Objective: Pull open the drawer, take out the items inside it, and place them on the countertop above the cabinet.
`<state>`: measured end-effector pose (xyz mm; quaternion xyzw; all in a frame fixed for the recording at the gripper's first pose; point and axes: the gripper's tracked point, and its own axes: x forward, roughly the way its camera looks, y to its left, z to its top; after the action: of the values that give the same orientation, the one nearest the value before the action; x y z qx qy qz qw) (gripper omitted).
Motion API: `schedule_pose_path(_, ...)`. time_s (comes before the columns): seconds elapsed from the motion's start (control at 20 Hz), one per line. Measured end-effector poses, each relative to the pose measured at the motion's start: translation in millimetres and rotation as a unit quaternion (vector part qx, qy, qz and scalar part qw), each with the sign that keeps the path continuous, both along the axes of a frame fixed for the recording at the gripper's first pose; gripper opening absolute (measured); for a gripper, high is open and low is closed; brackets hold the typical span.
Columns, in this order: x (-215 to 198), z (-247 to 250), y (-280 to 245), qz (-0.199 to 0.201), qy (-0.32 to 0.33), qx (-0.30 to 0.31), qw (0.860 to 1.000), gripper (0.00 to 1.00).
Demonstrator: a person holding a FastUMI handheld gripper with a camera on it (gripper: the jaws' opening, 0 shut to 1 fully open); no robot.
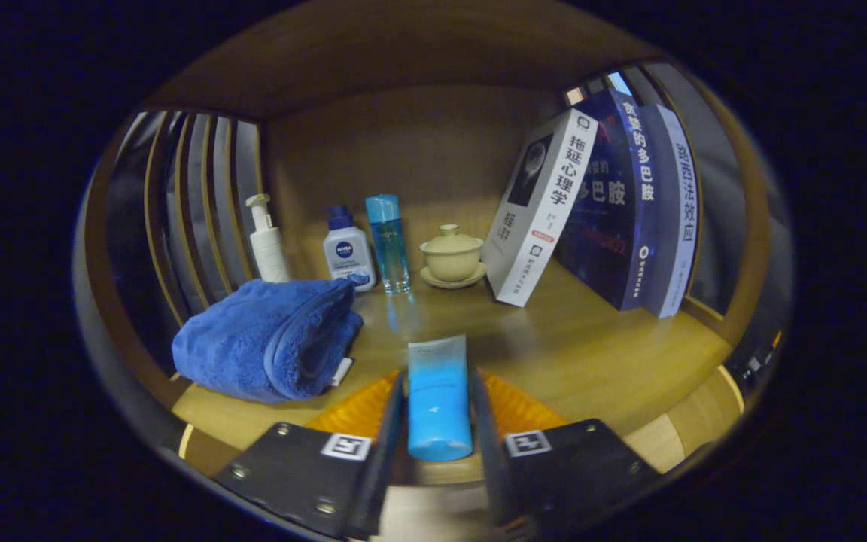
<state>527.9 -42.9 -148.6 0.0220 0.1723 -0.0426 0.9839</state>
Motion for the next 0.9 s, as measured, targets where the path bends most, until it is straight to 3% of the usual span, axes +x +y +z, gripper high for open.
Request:
schedule_pose_path(0.1, -12, 11, -13, -0.018, -0.013, -0.027, 0.999, 0.9)
schedule_pose_path(0.15, -18, 14, -10, -0.016, -0.017, -0.027, 0.999, 0.98)
schedule_pose_path(0.5, -81, 40, 0, 0.007, -0.038, -0.018, 0.999, 0.99)
schedule_pose_path(0.9, -186, 46, 4, 0.019, -0.061, -0.065, 0.996, 0.99)
